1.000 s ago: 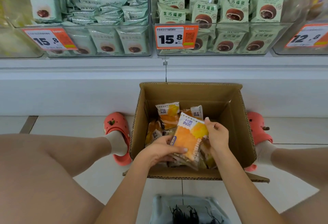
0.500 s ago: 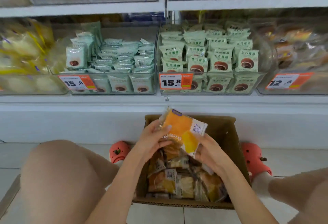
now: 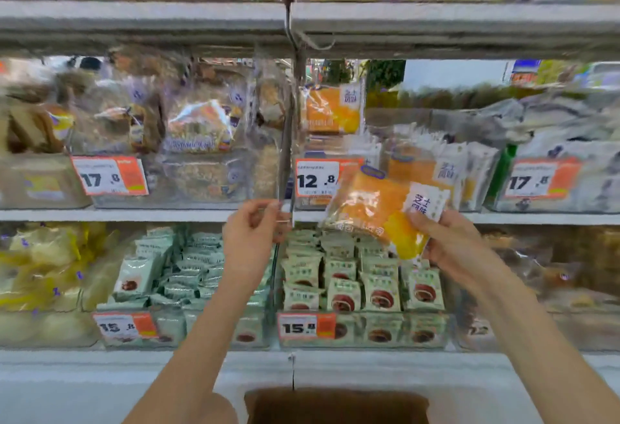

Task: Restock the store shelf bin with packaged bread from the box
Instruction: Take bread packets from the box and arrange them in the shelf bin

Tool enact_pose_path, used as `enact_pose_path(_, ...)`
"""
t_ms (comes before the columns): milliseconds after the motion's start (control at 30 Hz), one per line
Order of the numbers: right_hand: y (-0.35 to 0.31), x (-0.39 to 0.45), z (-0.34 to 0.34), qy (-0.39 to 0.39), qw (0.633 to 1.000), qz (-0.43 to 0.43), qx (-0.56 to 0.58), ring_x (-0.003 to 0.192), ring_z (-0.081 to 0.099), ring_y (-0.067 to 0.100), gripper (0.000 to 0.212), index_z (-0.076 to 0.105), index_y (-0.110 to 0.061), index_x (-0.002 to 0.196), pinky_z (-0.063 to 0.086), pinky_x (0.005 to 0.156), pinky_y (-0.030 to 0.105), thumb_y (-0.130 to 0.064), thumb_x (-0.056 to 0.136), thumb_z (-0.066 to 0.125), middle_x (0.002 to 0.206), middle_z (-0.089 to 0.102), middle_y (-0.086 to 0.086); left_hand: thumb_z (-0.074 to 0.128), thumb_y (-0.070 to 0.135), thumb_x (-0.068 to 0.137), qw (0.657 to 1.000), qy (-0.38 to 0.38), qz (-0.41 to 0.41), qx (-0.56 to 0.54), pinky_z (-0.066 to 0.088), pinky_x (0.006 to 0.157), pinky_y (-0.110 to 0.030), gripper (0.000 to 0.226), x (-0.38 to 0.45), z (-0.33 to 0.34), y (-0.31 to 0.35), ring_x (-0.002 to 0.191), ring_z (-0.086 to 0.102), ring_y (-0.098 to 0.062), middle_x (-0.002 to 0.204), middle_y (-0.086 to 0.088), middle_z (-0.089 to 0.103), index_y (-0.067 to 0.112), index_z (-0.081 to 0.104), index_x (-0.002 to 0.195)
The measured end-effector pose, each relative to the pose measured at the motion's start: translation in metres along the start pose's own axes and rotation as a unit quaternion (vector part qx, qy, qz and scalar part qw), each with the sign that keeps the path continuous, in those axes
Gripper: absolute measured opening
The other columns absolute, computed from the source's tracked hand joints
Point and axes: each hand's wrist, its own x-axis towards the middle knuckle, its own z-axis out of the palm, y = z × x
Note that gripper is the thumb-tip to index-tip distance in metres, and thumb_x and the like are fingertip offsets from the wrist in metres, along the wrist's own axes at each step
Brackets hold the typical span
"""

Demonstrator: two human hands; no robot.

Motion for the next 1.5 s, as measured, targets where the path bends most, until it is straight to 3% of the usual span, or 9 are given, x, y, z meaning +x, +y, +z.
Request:
enact_pose_path(167, -0.086, 0.064, 0.003, 0.027, 0.99, -0.135, -0.038, 0.082, 0.071, 0.014, 0.084, 0.065, -0.016, 0.103, 0.057, 0.063, 0.027, -0.057, 0.033, 0.088, 0.096, 0.074, 0.001, 0.045, 0.026, 0.095, 0.844, 0.157, 0.389, 0.334, 0.045, 0.064, -0.029, 0.027, 0.061, 0.048, 0.037, 0.073, 0.06, -0.022, 0.078, -0.003, 0.066, 0.009, 0.066, 0.094)
enact_pose_path(267, -0.11, 0.115, 0.009, 0.037, 0.983, -0.156, -0.092, 0.094, 0.069, 0.022, 0.047, 0.063, -0.012, 0.114, 0.057, 0.081, 0.041, -0.029, 0.072, 0.077, 0.111, 0.069, 0.009, 0.04, 0.03, 0.093, 0.796, 0.163, 0.412, 0.413, 0.035, 0.104, -0.044, 0.037, 0.095, 0.084, 0.025, 0.094, 0.061, -0.028, 0.091, -0.008, 0.069, 0.006, 0.069, 0.097)
enact_pose_path(333, -0.112, 0.152, 0.015, 0.054, 0.975, -0.16, -0.147, 0.094, 0.068, 0.02, 0.034, 0.063, -0.016, 0.111, 0.056, 0.084, 0.039, -0.021, 0.079, 0.074, 0.109, 0.069, 0.004, 0.041, 0.028, 0.091, 0.777, 0.167, 0.436, 0.423, 0.035, 0.105, -0.045, 0.038, 0.108, 0.095, 0.01, 0.09, 0.062, -0.029, 0.084, -0.008, 0.071, 0.006, 0.071, 0.085)
enact_pose_path(400, -0.106, 0.184, 0.027, 0.06, 0.971, -0.155, -0.172, 0.087, 0.066, 0.012, 0.026, 0.062, -0.019, 0.106, 0.057, 0.079, 0.024, -0.017, 0.082, 0.071, 0.101, 0.067, -0.002, 0.042, 0.024, 0.088, 0.769, 0.177, 0.468, 0.398, 0.041, 0.1, -0.044, 0.036, 0.113, 0.099, -0.001, 0.077, 0.062, -0.028, 0.071, -0.006, 0.068, 0.007, 0.07, 0.072)
enact_pose_path(533, -0.083, 0.227, 0.051, 0.037, 0.982, -0.107, -0.151, 0.103, 0.063, 0.02, 0.029, 0.062, -0.02, 0.106, 0.051, 0.094, 0.041, -0.022, 0.08, 0.074, 0.113, 0.067, 0.002, 0.045, 0.022, 0.085, 0.769, 0.183, 0.471, 0.392, 0.042, 0.1, -0.043, 0.032, 0.114, 0.099, -0.001, 0.074, 0.061, -0.025, 0.069, -0.005, 0.067, 0.009, 0.069, 0.07)
enact_pose_path(633, -0.082, 0.233, 0.061, 0.077, 0.952, -0.132, -0.266, 0.097, 0.059, 0.015, 0.049, 0.054, -0.014, 0.123, 0.05, 0.069, 0.017, -0.024, 0.08, 0.074, 0.115, 0.063, 0.0, 0.048, 0.02, 0.082, 0.767, 0.193, 0.483, 0.376, 0.043, 0.1, -0.042, 0.027, 0.115, 0.101, -0.003, 0.073, 0.061, -0.024, 0.068, -0.003, 0.066, 0.01, 0.068, 0.067)
enact_pose_path(1167, -0.093, 0.196, 0.046, 0.17, 0.912, -0.064, -0.367, 0.121, 0.047, 0.03, 0.082, 0.029, -0.009, 0.131, 0.043, 0.099, 0.041, -0.042, 0.073, 0.077, 0.133, 0.046, 0.012, 0.041, 0.023, 0.088, 0.767, 0.132, 0.449, 0.439, 0.038, 0.102, -0.042, 0.035, 0.111, 0.096, 0.003, 0.079, 0.063, -0.026, 0.074, -0.005, 0.069, 0.01, 0.071, 0.076)
enact_pose_path(1367, -0.084, 0.13, 0.04, 0.228, 0.899, -0.222, -0.3, 0.099, 0.05, 0.016, 0.052, 0.043, -0.01, 0.118, 0.044, 0.077, 0.024, -0.031, 0.081, 0.073, 0.114, 0.051, 0.005, 0.035, 0.022, 0.099, 0.728, 0.107, 0.496, 0.461, 0.029, 0.11, -0.047, 0.037, 0.075, 0.085, -0.006, 0.114, 0.058, -0.027, 0.119, -0.008, 0.065, 0.007, 0.062, 0.119)
enact_pose_path(1500, -0.03, 0.062, 0.04, 0.224, 0.84, -0.381, -0.316, 0.086, 0.049, 0.009, 0.022, 0.049, -0.011, 0.103, 0.041, 0.077, 0.019, -0.021, 0.089, 0.063, 0.094, 0.05, -0.005, 0.05, 0.012, 0.086, 0.703, 0.036, 0.592, 0.392, 0.039, 0.083, -0.037, 0.018, 0.012, 0.075, -0.041, 0.087, 0.055, -0.026, 0.096, -0.01, 0.066, 0.011, 0.053, 0.104)
